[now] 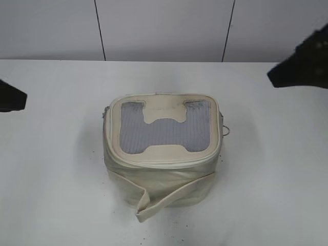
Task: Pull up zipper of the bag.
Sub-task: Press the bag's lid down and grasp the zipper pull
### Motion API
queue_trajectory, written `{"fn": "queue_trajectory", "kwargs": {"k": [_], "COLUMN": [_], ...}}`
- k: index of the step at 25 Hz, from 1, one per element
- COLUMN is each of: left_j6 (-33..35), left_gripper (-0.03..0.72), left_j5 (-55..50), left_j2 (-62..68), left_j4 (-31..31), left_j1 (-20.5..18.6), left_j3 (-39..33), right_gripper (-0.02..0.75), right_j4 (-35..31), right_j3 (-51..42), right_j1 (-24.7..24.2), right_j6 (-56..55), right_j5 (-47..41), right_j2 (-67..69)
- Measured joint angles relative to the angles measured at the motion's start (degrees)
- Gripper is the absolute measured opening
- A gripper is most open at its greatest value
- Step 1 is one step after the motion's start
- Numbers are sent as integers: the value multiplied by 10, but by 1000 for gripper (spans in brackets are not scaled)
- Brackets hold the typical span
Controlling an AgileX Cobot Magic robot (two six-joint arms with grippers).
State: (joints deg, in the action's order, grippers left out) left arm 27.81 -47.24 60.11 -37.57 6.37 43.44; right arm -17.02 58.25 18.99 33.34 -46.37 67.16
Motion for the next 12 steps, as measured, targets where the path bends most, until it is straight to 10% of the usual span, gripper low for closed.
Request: {"fn": "queue_trajectory", "kwargs": {"k": [12], "left_j6": [70], "left_gripper": [315], "left_j5": [-65], "left_j2": [219], "left_j4": [-15], "left_j1": [0], "left_j3": [178], "right_gripper": [587], "right_j4": [-159], "right_j3": [329], "right_j1": [0], "right_j6": [154], "right_j5": [-187], "right_j2": [336]}}
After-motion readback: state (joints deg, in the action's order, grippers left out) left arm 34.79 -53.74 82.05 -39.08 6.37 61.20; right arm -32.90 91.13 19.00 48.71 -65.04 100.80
